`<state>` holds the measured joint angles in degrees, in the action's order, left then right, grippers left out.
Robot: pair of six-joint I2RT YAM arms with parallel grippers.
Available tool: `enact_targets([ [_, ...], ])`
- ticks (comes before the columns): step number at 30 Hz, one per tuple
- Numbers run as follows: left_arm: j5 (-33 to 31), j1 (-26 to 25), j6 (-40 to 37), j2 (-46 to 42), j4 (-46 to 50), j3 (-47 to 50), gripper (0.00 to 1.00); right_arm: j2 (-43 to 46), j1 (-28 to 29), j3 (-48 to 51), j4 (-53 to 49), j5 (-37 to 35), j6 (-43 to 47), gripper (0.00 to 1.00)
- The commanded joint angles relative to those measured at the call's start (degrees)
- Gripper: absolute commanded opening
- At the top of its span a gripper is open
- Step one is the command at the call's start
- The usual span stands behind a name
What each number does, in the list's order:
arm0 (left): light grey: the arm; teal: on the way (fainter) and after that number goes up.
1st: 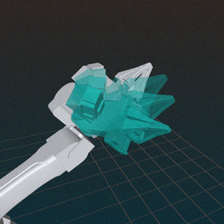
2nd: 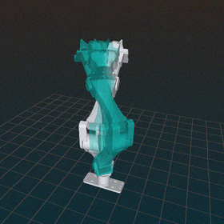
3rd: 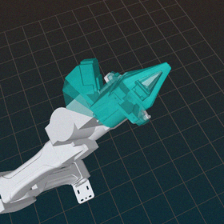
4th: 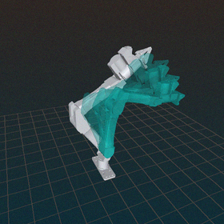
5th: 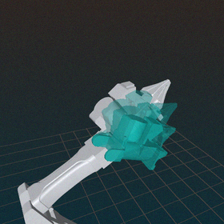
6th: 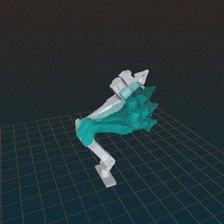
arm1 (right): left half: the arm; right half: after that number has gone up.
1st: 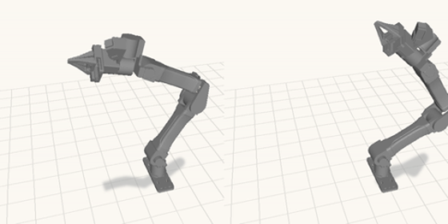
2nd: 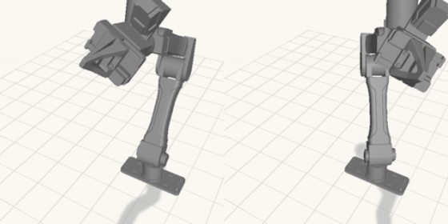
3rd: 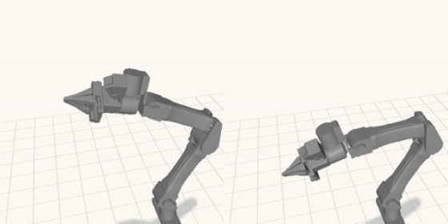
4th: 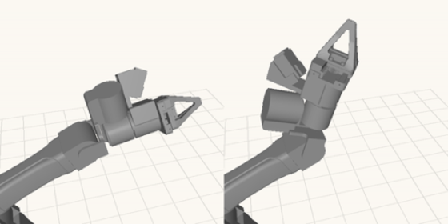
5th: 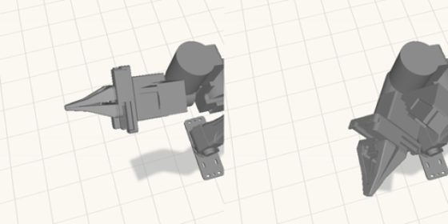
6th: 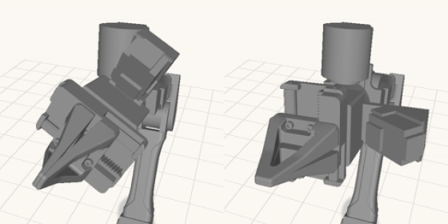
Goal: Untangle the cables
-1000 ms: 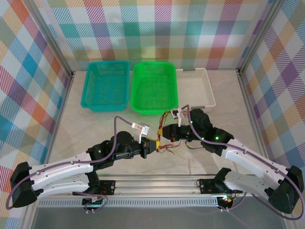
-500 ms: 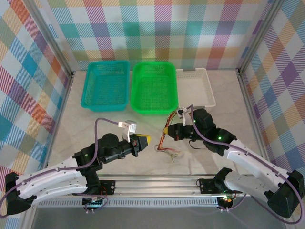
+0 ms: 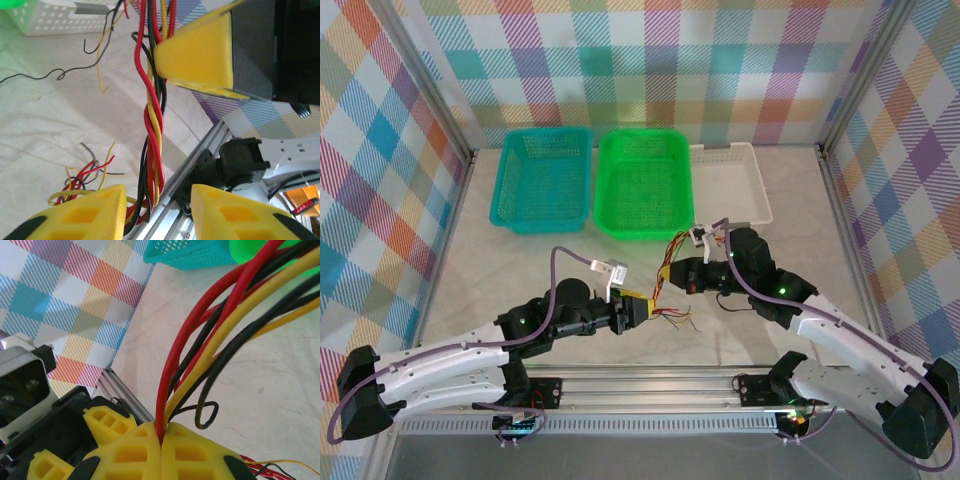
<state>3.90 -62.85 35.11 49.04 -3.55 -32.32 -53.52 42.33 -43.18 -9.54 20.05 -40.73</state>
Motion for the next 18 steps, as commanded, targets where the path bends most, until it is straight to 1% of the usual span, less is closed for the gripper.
enact_targets([
  [1, 4.02, 0.0, -0.8, -1.37, -4.57, 1.47, 0.44, 1.44, -0.73, -3.7, 2.05, 1.02, -2.15, 0.0],
  [7, 7.83, -0.09, -0.51, -4.12, -10.13, 6.38, 0.44, 2.72, -2.34, -4.94, 3.81, 1.48, -6.85, 0.0],
  [11, 8.75, -0.08, -1.6, -7.49, -9.49, 8.68, 0.45, 3.83, -4.96, -5.34, 5.42, 2.82, -11.8, 0.0],
  [14, 7.71, -0.08, -3.2, -9.77, -7.49, 9.4, 0.46, 3.91, -6.6, -6.31, 6.03, 4.23, -14.9, 0.0],
  [18, 7.57, -0.08, -4.78, -9.07, -8.16, 9.99, 0.48, 3.25, -6.98, -7.86, 6.54, 4.81, -17.42, 0.0],
])
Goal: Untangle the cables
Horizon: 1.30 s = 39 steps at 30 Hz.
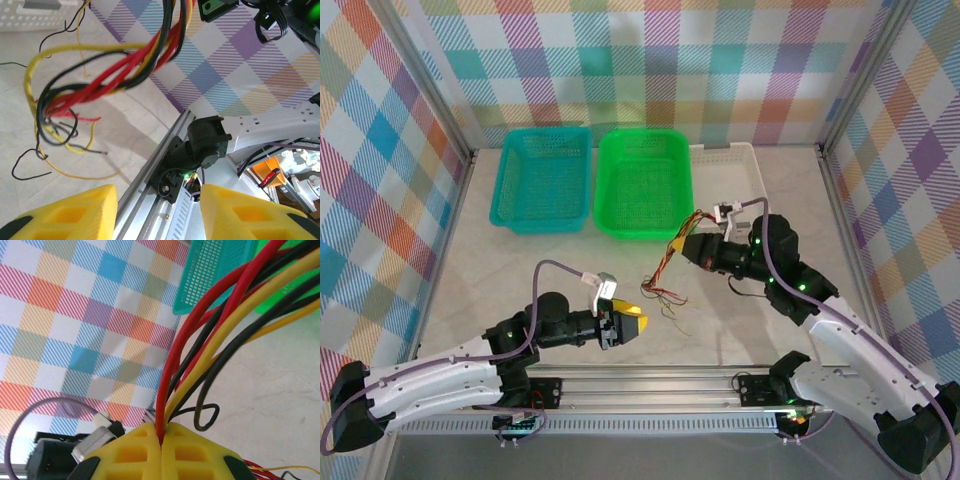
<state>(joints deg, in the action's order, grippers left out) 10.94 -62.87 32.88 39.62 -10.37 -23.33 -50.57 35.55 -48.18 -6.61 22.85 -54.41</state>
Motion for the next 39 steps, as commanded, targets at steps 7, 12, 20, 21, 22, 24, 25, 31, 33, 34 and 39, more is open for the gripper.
enact_targets([
  [7, 1.74, -0.58, -3.66, 7.47, -4.39, -0.71, 0.57, -0.5, -0.48, -4.19, 4.35, 0.81, -8.82, 0.0],
  [12, -1.21, -0.67, -3.8, 8.89, -3.6, -1.86, 0.7, 0.0, -0.48, -4.81, 3.33, -0.51, -9.84, 0.0],
  [20, -8.3, -0.67, -1.4, 9.82, -2.69, -2.33, 0.87, 0.47, -0.48, -3.68, 5.12, 0.07, -11.39, 0.0],
  [21, -9.62, -0.67, -1.16, 9.87, -2.47, -2.2, 0.87, 0.55, -0.48, -3.59, 5.23, 0.09, -11.5, 0.0],
  [22, -11.0, -0.67, -0.66, 9.74, -2.06, -2.09, 0.87, 0.56, -0.48, -3.54, 5.35, 0.27, -11.57, 0.0],
  [24, -13.72, -0.67, 0.42, 9.28, -2.04, -1.64, 0.87, 0.56, -0.48, -3.5, 6.15, 0.98, -11.68, 0.0],
  [25, -14.63, -0.67, 0.91, 9.1, -2.34, -1.34, 0.87, 0.66, -0.48, -3.51, 6.29, 1.12, -11.75, 0.0],
  [31, -17.2, -0.67, 4.32, 9.54, -6.26, -0.41, 0.79, 0.9, -0.37, -2.55, 7.78, 1.63, -12.3, 0.0],
  [33, -16.57, -0.67, 4.87, 10.45, -7.07, -0.95, 0.75, 0.67, -0.39, -2.35, 8.45, 2.08, -12.45, 0.0],
  [34, -16.18, -0.67, 5.0, 11.1, -7.56, -1.24, 0.73, 0.68, -0.39, -2.19, 8.63, 2.13, -12.54, 0.0],
  [39, -15.16, -0.66, 5.89, 13.37, -9.38, -2.07, 0.61, 0.73, -0.26, -1.43, 10.08, 2.36, -12.91, 0.0],
])
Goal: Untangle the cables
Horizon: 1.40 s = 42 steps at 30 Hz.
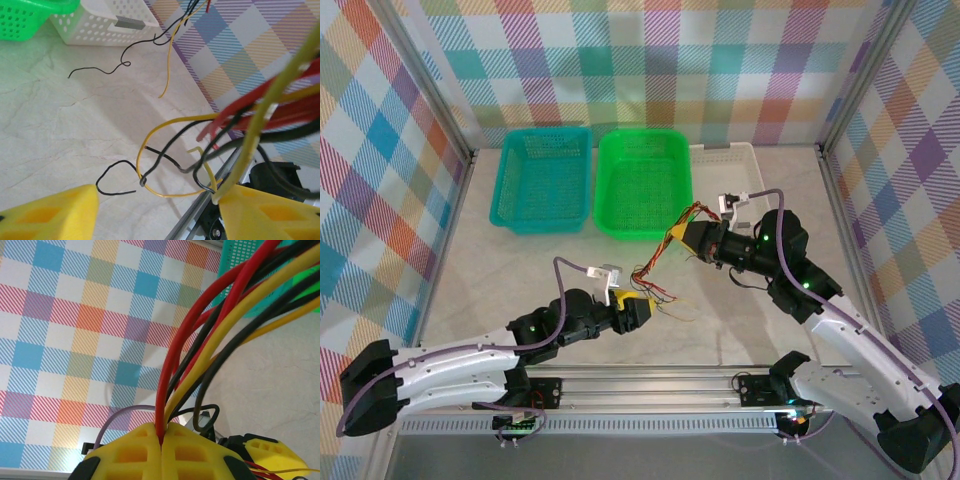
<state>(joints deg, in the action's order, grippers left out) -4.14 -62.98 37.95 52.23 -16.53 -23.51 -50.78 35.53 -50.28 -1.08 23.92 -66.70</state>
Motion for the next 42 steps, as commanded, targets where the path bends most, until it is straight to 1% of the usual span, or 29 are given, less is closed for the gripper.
enact_targets([
  [1, -0.14, -0.56, 1.02, 1.08, -3.53, -1.95, 0.57, 0.87, -0.28, 0.88, 5.06, 1.42, -0.8, 0.0],
  [5, -1.15, -0.56, 1.62, 1.88, -4.6, -1.95, 0.48, 0.91, -0.07, 1.62, 5.83, 1.45, -1.2, 0.0],
  [7, -1.78, -0.48, 1.86, 2.04, -4.82, -2.07, 0.47, 0.71, 0.15, 2.44, 6.71, 1.38, -1.82, 0.0],
  [9, -2.01, -0.52, 2.0, 2.2, -5.06, -2.32, 0.51, 0.44, 0.49, 3.48, 7.81, 1.3, -2.35, 0.0],
  [11, -2.2, -0.48, 1.99, 2.43, -5.17, -2.65, 0.58, 0.36, 0.68, 4.2, 8.28, 1.11, -2.46, 0.0],
  [12, -2.2, -0.47, 2.03, 2.52, -5.37, -2.77, 0.58, 0.25, 0.77, 4.6, 8.65, 1.01, -2.59, 0.0],
  [14, -1.81, -0.41, 1.66, 2.82, -5.45, -3.11, 0.51, 0.39, 0.77, 4.92, 9.1, 0.95, -2.85, 0.0],
  [16, -1.75, -0.47, 1.56, 3.13, -5.4, -3.26, 0.39, 0.44, 0.86, 4.79, 9.24, 0.94, -2.8, 0.0],
  [18, -1.96, -0.48, 1.66, 3.36, -5.44, -3.21, 0.3, 0.64, 0.86, 4.73, 9.07, 0.82, -2.73, 0.0],
  [20, -2.03, -0.48, 1.77, 3.18, -5.46, -2.9, 0.24, 0.95, 0.86, 4.53, 8.5, 0.48, -2.4, 0.0],
  [22, -2.4, -0.48, 1.9, 2.74, -5.2, -2.6, 0.21, 1.38, 0.86, 4.48, 7.52, -0.4, -1.91, 0.0],
  [27, -2.61, -0.48, 2.38, 1.03, -4.63, -1.38, 0.2, 2.1, 0.86, 4.83, 7.18, -2.1, -2.11, 0.0],
  [30, -2.15, -0.48, 2.42, 0.5, -4.56, -0.85, 0.3, 1.75, 0.86, 5.1, 8.58, -2.04, -3.02, 0.0],
  [32, -1.85, -0.48, 2.48, 0.42, -4.65, -0.62, 0.32, 1.44, 0.86, 4.84, 8.98, -1.88, -3.25, 0.0],
  [38, -1.57, -0.48, 2.77, 0.48, -5.06, 0.19, 0.32, 1.09, 0.88, 4.57, 9.35, -1.91, -3.53, 0.0],
  [41, -1.59, -0.48, 2.8, 0.74, -5.13, 0.39, 0.28, 0.98, 0.86, 4.53, 9.63, -1.95, -3.66, 0.0],
  [42, -1.6, -0.43, 2.8, 0.84, -5.33, 0.31, 0.24, 0.87, 0.86, 4.54, 9.64, -1.88, -3.75, 0.0],
])
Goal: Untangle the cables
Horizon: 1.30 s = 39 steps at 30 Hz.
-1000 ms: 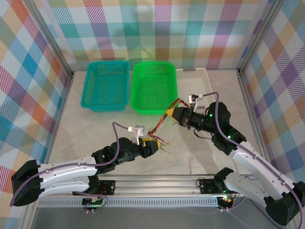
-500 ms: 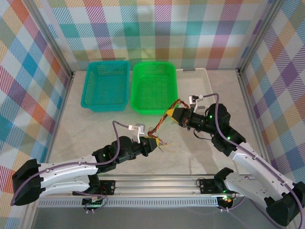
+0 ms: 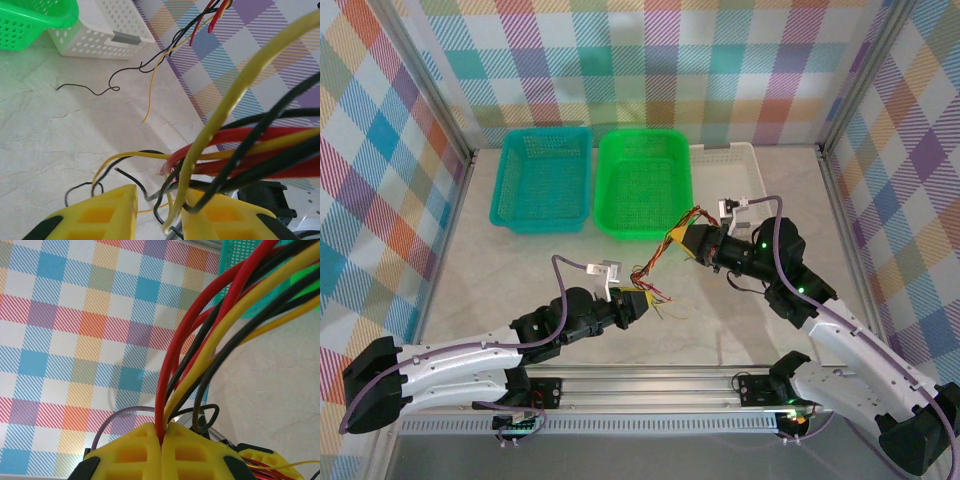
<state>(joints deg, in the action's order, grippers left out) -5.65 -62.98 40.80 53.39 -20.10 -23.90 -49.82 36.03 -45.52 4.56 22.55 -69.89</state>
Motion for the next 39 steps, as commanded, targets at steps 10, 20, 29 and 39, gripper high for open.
enact_targets([
  [10, -0.51, -0.48, -1.14, -3.09, 1.82, -0.16, 0.0, 0.82, 0.36, -0.22, -0.01, -3.29, 1.15, 0.0],
  [20, 4.86, -0.05, -4.31, -12.03, 16.83, -2.82, 0.0, 0.23, -1.85, -2.61, -19.18, -15.88, 11.44, 0.0],
  [29, 12.33, 0.23, -5.62, -10.39, 22.4, -6.16, 0.0, -6.88, -6.5, -1.84, -27.04, -17.66, 14.5, 0.0],
  [39, 10.56, 1.18, -5.64, -6.99, 20.31, -8.0, 0.0, -9.5, -6.9, 1.85, -18.87, -6.91, 20.17, 0.55],
])
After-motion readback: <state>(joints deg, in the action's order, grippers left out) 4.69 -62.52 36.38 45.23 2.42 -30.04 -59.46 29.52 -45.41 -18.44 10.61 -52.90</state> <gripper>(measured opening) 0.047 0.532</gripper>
